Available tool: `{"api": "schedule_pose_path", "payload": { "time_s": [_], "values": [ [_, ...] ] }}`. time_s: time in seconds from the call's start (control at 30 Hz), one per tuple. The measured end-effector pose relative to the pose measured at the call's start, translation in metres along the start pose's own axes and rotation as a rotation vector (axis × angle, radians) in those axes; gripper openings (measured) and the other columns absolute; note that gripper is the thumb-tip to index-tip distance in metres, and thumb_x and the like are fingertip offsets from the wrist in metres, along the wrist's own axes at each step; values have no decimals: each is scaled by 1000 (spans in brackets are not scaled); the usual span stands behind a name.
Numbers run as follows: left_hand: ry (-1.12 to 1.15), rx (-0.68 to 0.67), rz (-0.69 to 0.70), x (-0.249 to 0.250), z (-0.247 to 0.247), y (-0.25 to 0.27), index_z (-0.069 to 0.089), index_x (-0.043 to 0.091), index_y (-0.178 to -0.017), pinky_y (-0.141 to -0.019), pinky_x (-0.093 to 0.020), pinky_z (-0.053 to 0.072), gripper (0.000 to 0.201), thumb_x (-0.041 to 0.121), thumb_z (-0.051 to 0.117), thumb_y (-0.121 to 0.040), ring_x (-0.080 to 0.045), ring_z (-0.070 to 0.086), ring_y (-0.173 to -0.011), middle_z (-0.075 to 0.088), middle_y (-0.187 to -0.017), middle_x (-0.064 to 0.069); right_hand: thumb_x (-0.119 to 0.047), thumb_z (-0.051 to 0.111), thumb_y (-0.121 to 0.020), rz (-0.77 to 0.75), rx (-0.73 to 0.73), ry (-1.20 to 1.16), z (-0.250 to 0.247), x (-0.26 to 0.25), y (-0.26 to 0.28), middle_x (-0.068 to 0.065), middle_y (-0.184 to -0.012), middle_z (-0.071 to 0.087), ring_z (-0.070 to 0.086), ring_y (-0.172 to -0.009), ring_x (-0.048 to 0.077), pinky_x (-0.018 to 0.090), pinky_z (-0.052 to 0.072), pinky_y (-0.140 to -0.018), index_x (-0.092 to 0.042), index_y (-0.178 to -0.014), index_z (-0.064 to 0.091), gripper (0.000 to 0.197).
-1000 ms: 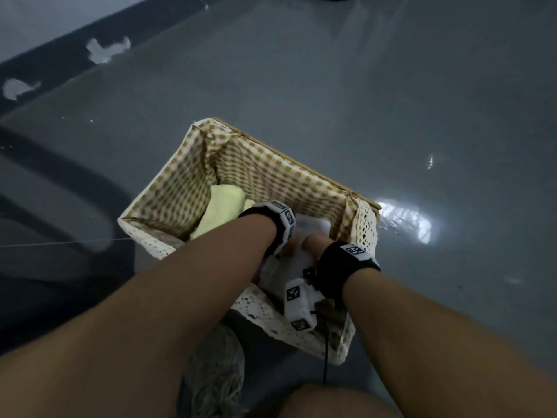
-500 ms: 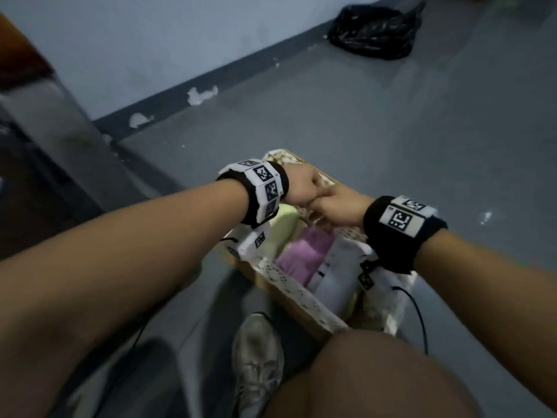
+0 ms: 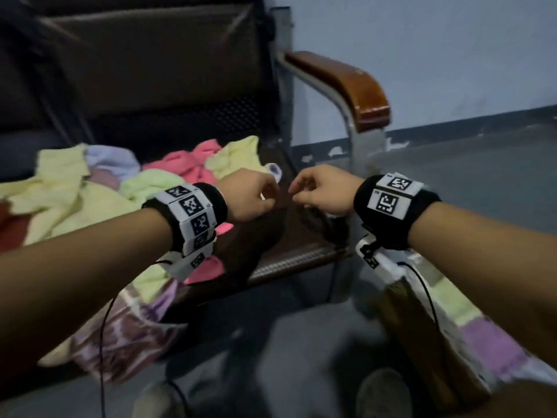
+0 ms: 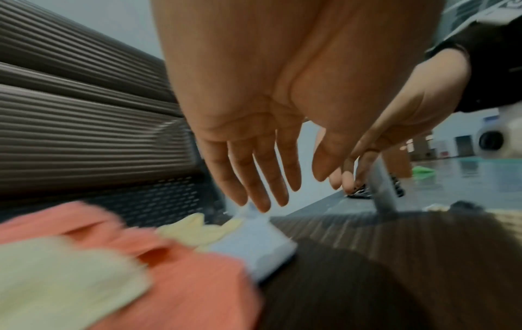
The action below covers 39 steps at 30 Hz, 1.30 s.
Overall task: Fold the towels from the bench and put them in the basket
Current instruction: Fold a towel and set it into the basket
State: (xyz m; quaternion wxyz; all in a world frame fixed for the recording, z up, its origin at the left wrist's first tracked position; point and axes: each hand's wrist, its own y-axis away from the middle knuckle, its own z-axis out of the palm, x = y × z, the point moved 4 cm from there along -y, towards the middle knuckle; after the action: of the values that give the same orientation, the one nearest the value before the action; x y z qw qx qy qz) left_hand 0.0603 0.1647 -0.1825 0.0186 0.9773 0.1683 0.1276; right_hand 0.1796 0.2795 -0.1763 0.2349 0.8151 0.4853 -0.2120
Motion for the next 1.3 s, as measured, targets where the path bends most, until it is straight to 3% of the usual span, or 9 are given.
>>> {"api": "schedule_pose_path", "payload": {
  "time_s": [0.33, 0.53, 0.63, 0.73, 0.9, 1.03, 1.13, 1.2, 1.3],
  "values": [
    [-237, -84, -412, -176, 13, 86, 45, 29, -139, -94, -43, 48, 70, 64, 63, -81, -31, 51, -121, 50, -137, -7, -33, 66, -91, -188, -128, 104, 114, -114, -79, 2, -116, 69, 64, -98, 18, 31, 52, -87, -18, -122, 66, 34],
    [-240, 46, -444, -197, 5, 105, 50, 17, -87, -68, -37, 43, 15, 27, 49, -97, -30, 53, -80, 65, -100, -12, -61, 68, -82, -161, -193, 138, 149, -132, -87, -4, -80, 73, 68, -73, 15, 30, 53, -67, -24, -86, 72, 37],
    [-20, 240, -394, -192, -8, 107, 59, 13, -88, -74, -39, 51, 17, 24, 49, -98, -32, 62, -86, 70, -93, -9, -62, 68, -80, -144, -81, 86, 149, -138, -96, 0, -97, 74, 69, -87, 20, 37, 55, -81, -16, -108, 70, 54],
    [317, 384, -295, -173, -23, 102, 69, 18, -93, -83, -35, 53, 16, 24, 55, -97, -14, 70, -84, 76, -81, 4, -41, 78, -75, -174, 1, -116, 142, -146, -102, -6, -99, 66, 65, -86, 15, 30, 51, -76, -24, -147, 37, 84],
    [639, 525, -270, -156, -41, 87, 75, 20, -97, -76, -23, 53, 22, 32, 56, -99, 2, 70, -77, 76, -75, 10, -21, 64, -85, -148, -105, 240, 154, -149, -104, -3, -92, 71, 67, -83, 16, 27, 54, -73, -23, -124, 66, 40],
    [1034, 572, -244, -140, -42, 75, 75, 13, -100, -84, -32, 60, 22, 24, 55, -100, -12, 75, -87, 78, -88, -2, -3, 55, -91, -145, -95, -329, 143, -163, -102, 7, -89, 70, 66, -76, 20, 33, 53, -73, -8, -105, 69, 21],
    [1237, 581, -232, -133, -51, 66, 72, 9, -112, -91, -34, 58, 24, 21, 55, -102, -18, 74, -96, 78, -97, -8, 3, 61, -87, -137, -367, -837, 146, -174, -88, 23, -98, 64, 62, -89, 32, 42, 49, -84, 4, -117, 60, 30],
    [1258, 535, -217, -130, -57, 63, 72, 8, -115, -98, -38, 55, 25, 22, 57, -101, -20, 73, -102, 77, -101, -8, -4, 66, -89, -167, -380, -813, 150, -174, -82, 27, -106, 66, 63, -95, 33, 46, 52, -91, 3, -114, 63, 26],
    [1099, 429, -208, -133, -59, 61, 77, 8, -106, -101, -43, 53, 27, 29, 63, -97, -24, 70, -108, 76, -106, -10, -2, 55, -95, -131, -101, -714, 137, -165, -90, 26, -110, 69, 66, -98, 35, 57, 51, -97, 2, -110, 65, 19]
  ]
}}
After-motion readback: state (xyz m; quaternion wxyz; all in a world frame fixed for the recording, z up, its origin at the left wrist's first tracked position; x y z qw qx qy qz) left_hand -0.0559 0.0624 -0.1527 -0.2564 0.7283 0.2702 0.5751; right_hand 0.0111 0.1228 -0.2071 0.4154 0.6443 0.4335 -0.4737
